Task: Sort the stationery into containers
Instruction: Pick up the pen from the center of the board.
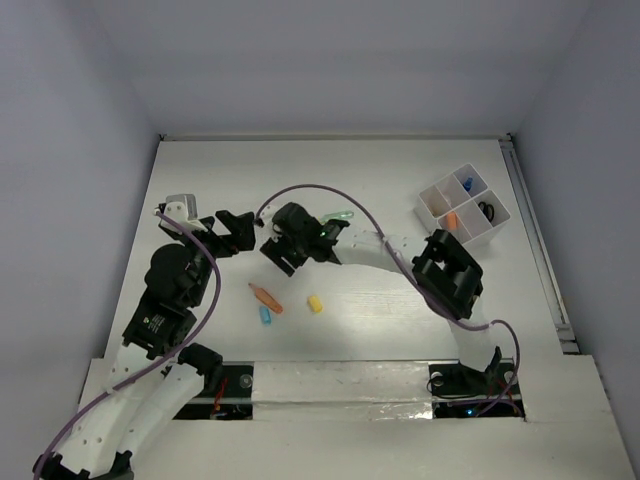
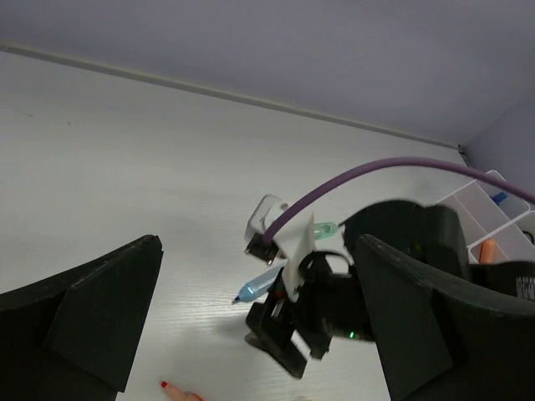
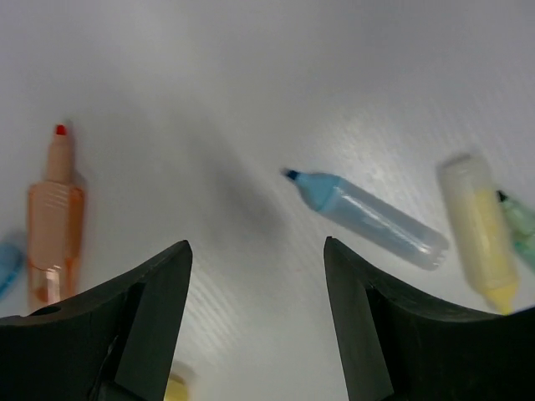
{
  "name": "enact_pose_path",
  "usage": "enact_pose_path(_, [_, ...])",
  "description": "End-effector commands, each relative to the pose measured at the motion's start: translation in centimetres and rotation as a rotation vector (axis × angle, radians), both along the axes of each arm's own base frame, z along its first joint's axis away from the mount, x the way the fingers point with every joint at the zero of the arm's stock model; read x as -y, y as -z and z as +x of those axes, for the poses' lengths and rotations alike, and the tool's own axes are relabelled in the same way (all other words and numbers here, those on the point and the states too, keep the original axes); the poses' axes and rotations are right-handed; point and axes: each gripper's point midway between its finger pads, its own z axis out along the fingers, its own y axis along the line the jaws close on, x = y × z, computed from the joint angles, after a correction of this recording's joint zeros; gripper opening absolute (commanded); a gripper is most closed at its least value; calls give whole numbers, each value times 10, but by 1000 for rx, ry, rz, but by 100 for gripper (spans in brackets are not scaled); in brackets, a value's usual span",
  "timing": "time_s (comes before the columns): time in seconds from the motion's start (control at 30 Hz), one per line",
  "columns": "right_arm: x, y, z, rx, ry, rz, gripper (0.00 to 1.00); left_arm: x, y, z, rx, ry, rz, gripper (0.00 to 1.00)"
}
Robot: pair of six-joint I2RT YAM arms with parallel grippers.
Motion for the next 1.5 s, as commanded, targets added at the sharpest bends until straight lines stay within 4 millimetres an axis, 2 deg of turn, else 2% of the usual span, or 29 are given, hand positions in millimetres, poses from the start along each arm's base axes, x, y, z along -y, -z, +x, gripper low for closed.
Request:
enact_pose_path(0.0, [26, -35, 33, 49, -179, -11, 70, 3, -14, 1, 56, 14, -32, 99])
enact_pose_path(0.1, [36, -46, 46, 28, -252, 9, 74, 3, -15, 1, 59, 17, -31, 99])
enact_pose_path(0.13, [40, -42, 40, -9, -274, -20, 75, 3, -14, 1, 58, 17, -31, 99])
enact_pose_path(0.17, [43, -40, 43, -15, -302, -35, 76, 4, -14, 1, 58, 19, -31, 99])
enact_pose_path(0.2, [37, -39, 49, -16, -315, -47, 78, 4, -14, 1, 57, 22, -29, 99])
enact_pose_path(0.23, [43, -30, 45, -56, -324, -90, 78, 4, -14, 2, 57, 23, -27, 99])
enact_pose_path(0.33, [45, -12, 47, -97, -361, -162, 79, 5, -13, 2, 54, 25, -24, 99])
enact_pose_path(0.4, [46, -7, 51, -95, -366, -187, 79, 5, -13, 2, 55, 23, -23, 99])
enact_pose_path(0.73, [36, 5, 50, -145, -428, -196, 79, 7, -12, 3, 51, 33, -18, 99])
enact_pose_path(0.97, [30, 29, 54, -170, -414, -194, 76, 7, -11, 4, 48, 34, -18, 99])
enact_pose_path(1.13, [23, 50, 43, -183, -408, -208, 68, 6, -12, 4, 51, 34, -19, 99])
enact_pose_path(1.2, [22, 53, 44, -177, -391, -198, 64, 6, -12, 3, 54, 34, -21, 99])
enact_pose_path(1.27, [11, 55, 38, -151, -391, -180, 56, 6, -13, 3, 55, 36, -21, 99])
enact_pose_path(1.33, [7, 55, 42, -117, -349, -175, 42, 6, -12, 3, 53, 34, -22, 99])
enact_pose_path(1.47, [1, 51, 49, -94, -278, -123, 38, 8, -12, 2, 54, 45, -24, 99])
